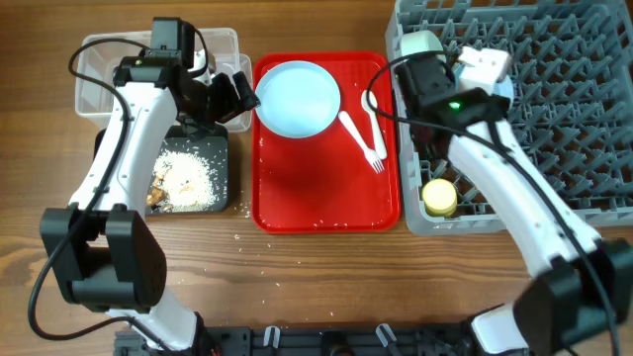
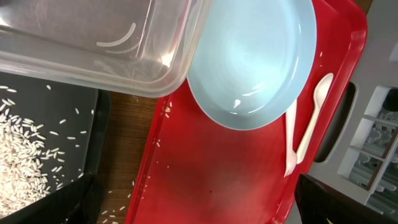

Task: Sort waste into correct bins and load items into the dishwasher rack
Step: 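Grasp the light-blue bowl with the right gripper and lift it, then place the light-blue bowl in the rack, then reach to the plate, then grasp the light-blue plate edge with the right gripper and lift it, then stand the plate upright in the rack's back row, then grasp the white fork with the right gripper and drop it in the rack, then grasp the white spoon with the right gripper and place it in the rack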

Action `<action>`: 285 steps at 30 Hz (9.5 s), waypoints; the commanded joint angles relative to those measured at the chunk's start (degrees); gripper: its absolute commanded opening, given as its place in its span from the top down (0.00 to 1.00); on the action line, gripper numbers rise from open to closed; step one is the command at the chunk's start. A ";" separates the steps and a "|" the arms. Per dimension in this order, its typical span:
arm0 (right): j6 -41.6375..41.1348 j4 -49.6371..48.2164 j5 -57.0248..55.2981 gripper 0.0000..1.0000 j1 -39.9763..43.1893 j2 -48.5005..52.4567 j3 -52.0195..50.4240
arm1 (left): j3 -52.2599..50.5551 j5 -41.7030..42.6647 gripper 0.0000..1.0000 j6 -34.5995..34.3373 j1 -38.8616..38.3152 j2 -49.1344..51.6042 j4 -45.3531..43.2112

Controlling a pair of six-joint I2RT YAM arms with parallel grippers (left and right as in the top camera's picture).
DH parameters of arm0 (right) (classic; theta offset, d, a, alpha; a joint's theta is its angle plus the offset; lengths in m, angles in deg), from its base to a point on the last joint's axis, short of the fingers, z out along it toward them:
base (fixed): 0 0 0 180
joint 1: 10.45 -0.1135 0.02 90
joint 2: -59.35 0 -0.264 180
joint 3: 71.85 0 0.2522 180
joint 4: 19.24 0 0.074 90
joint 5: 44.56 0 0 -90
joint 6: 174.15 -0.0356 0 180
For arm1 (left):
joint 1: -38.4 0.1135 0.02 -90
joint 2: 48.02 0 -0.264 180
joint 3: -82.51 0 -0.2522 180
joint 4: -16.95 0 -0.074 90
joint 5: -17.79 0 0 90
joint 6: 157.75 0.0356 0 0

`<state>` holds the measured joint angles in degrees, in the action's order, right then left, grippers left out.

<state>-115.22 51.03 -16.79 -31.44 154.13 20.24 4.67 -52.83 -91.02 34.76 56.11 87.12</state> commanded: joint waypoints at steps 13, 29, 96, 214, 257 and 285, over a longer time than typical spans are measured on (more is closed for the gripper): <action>16.17 -14.88 -5.92 0.96 -0.04 9.60 -0.44 | 0.61 0.48 0.00 -0.33 0.44 -1.03 -0.04; 20.79 -7.80 2.80 0.90 -8.17 11.93 -0.44 | 0.61 0.48 0.00 -0.33 0.44 -1.03 -0.02; 15.21 -22.38 20.68 0.96 5.35 -5.88 15.21 | 0.61 0.48 0.00 -0.33 0.44 -1.03 -0.02; 26.36 10.88 60.08 0.86 9.62 0.70 15.89 | 0.61 0.48 0.00 -0.33 0.44 -1.03 -0.02; 21.40 -6.05 60.28 0.51 1.27 39.17 28.17 | 0.61 0.48 0.00 -0.33 0.44 -1.03 -0.02; 23.58 15.63 62.88 0.94 6.91 4.92 29.64 | 0.61 0.48 0.00 -0.33 0.44 -1.03 -0.02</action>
<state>-92.43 64.51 49.67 -28.38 163.70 49.14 4.67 -52.81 -91.02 34.76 56.11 87.12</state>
